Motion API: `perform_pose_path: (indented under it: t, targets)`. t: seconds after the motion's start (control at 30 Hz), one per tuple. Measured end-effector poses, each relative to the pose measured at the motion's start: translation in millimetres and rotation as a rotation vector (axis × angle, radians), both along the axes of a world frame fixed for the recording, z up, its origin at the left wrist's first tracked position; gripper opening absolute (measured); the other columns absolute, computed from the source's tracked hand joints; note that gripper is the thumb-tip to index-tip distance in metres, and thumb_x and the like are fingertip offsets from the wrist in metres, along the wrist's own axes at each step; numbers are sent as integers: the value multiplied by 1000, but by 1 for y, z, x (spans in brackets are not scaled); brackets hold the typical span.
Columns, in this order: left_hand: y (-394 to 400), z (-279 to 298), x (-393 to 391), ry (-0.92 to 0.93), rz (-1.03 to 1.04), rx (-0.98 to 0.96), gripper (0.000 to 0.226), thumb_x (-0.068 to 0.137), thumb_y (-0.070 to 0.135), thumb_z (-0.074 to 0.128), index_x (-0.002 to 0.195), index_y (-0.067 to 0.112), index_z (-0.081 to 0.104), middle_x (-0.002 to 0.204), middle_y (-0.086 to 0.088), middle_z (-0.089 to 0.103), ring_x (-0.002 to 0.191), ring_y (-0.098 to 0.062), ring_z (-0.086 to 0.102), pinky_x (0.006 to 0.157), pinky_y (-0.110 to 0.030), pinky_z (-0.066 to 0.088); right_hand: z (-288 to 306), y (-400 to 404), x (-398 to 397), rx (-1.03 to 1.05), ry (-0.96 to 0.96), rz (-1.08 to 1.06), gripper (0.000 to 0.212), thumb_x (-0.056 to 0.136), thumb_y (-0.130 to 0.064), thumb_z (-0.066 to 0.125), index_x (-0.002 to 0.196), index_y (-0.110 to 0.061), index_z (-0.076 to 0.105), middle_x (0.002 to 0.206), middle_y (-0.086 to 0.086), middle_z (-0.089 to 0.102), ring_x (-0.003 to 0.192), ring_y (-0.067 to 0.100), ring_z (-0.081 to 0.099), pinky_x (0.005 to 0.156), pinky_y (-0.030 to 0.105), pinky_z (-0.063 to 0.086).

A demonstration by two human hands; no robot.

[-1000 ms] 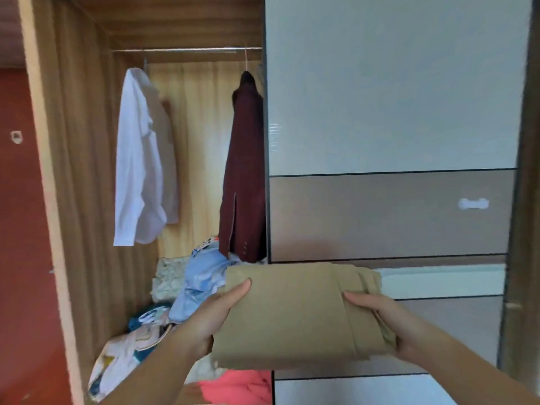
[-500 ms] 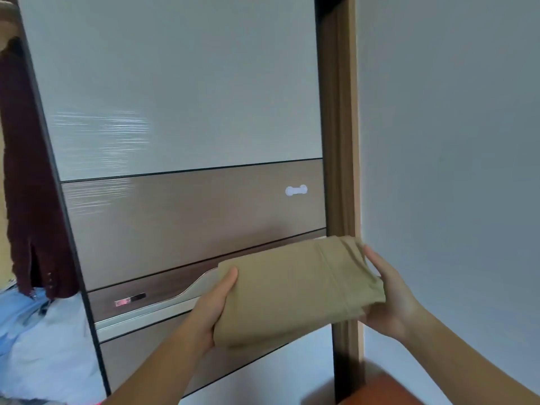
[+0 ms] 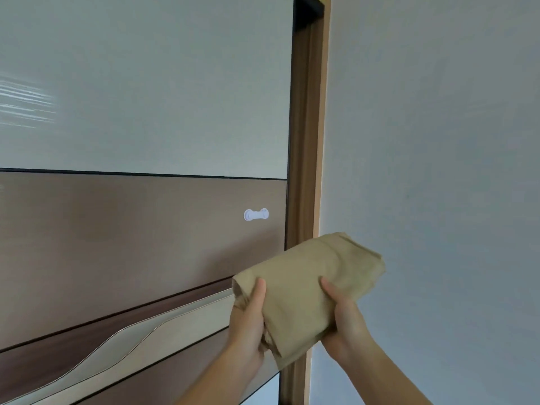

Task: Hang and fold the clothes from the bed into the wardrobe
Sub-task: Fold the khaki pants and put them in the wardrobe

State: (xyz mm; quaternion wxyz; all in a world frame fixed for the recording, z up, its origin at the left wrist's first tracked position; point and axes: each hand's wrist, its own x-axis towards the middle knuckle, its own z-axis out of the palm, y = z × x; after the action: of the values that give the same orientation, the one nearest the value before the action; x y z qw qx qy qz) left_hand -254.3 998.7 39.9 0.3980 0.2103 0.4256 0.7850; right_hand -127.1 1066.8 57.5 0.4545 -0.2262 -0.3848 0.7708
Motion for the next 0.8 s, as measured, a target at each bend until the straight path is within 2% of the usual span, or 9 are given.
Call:
perform_pose_path:
  t: [0.07, 0.23, 0.33, 0.43, 0.53, 0.63, 0.67, 0.73, 0.8]
  targets:
    - [12, 0, -15, -13, -144, -21, 39, 87, 38, 68, 121, 21, 63, 105, -4, 75, 95, -24, 71, 74, -35, 54, 1, 21, -3, -5, -43, -36, 37, 86, -23, 68, 121, -10, 62, 106, 10, 74, 102, 29, 68, 77, 41, 54]
    - [56, -1, -36, 7, -457, -150, 46, 84, 34, 69, 127, 18, 59, 111, -11, 72, 91, -28, 72, 70, -41, 58, 2, 72, 13, -13, -165, -137, 33, 87, -20, 66, 118, -7, 64, 103, 11, 74, 100, 29, 67, 78, 41, 52]
    - [93, -2, -47, 162, -547, -318, 58, 76, 50, 74, 125, 23, 60, 114, -11, 70, 94, -30, 72, 78, -48, 58, -4, 109, 29, 5, -230, -131, 31, 86, -20, 66, 113, -5, 65, 99, 12, 75, 94, 30, 68, 75, 40, 51]
    - [129, -5, -60, 387, -655, -598, 80, 69, 74, 66, 125, 17, 55, 117, -13, 65, 91, -29, 73, 82, -47, 58, -13, 149, 36, 27, -234, -131, 29, 85, -17, 65, 112, -5, 66, 99, 12, 75, 90, 29, 70, 74, 40, 51]
    - [162, -8, -67, 627, -463, -785, 77, 69, 77, 63, 119, 20, 50, 117, -10, 59, 92, -25, 71, 79, -42, 59, -24, 192, 35, 53, -213, -133, 34, 84, -16, 66, 116, -5, 65, 104, 12, 74, 93, 29, 71, 75, 39, 53]
    - [202, -9, -75, 757, -130, -707, 87, 76, 62, 70, 143, 16, 38, 129, -4, 48, 113, -22, 58, 89, -38, 54, -34, 232, 33, 104, -199, -114, 43, 78, -14, 71, 120, -7, 63, 107, 12, 73, 97, 31, 70, 81, 41, 53]
    - [214, -6, -75, 837, -99, -637, 77, 81, 59, 66, 142, 18, 42, 134, -1, 49, 119, -19, 55, 92, -33, 51, -36, 240, 31, 121, -206, -102, 49, 73, -14, 75, 120, -7, 63, 107, 11, 73, 97, 31, 71, 81, 42, 53]
    - [235, -2, -67, 842, -272, -525, 49, 86, 62, 58, 120, 27, 61, 125, 6, 60, 111, -11, 60, 87, -25, 51, -37, 255, 26, 135, -220, -44, 57, 67, -17, 75, 121, -7, 62, 108, 12, 73, 96, 31, 71, 82, 42, 53]
    - [252, -2, -55, 704, -479, -486, 54, 78, 66, 65, 115, 27, 67, 112, 8, 71, 102, -12, 68, 91, -32, 54, -37, 266, 19, 122, -216, 64, 55, 71, -17, 74, 123, -5, 62, 112, 15, 71, 100, 33, 69, 85, 43, 52]
